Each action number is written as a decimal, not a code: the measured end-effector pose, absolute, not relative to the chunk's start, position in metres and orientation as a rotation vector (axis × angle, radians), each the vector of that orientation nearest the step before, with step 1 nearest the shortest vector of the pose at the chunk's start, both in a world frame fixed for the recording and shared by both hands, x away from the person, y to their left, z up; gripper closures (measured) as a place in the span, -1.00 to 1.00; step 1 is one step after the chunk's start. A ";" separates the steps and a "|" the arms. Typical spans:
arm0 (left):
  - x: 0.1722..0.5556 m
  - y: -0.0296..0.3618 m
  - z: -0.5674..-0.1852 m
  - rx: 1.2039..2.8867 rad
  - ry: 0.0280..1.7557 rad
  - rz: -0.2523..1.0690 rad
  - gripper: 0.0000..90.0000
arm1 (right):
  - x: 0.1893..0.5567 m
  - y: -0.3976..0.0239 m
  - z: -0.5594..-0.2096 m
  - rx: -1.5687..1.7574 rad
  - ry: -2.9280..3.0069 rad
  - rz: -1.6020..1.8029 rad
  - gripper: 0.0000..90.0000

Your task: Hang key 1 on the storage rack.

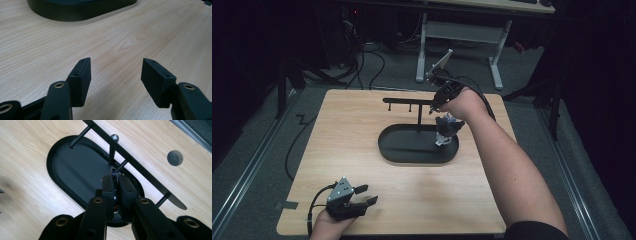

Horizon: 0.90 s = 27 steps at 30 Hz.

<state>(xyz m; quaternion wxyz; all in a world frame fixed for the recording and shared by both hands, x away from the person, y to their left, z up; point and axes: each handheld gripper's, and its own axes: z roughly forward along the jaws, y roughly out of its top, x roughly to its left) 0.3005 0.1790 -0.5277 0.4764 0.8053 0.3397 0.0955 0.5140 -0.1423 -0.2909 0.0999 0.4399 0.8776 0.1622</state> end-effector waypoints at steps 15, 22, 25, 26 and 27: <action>0.301 0.178 -0.528 1.977 0.821 0.230 -0.07 | 0.515 -0.152 -0.313 1.355 2.578 0.396 0.89; 0.300 0.177 -0.528 1.984 0.819 0.228 -0.07 | 0.516 -0.150 -0.323 1.369 2.587 0.396 0.72; 0.301 0.178 -0.529 1.983 0.820 0.228 -0.07 | 0.516 -0.150 -0.324 1.364 2.585 0.403 0.67; 0.301 0.178 -0.528 1.985 0.820 0.223 -0.07 | 0.516 -0.150 -0.323 1.359 2.589 0.411 0.67; 0.301 0.178 -0.529 1.985 0.820 0.223 -0.07 | 0.515 -0.149 -0.323 1.378 2.586 0.410 0.67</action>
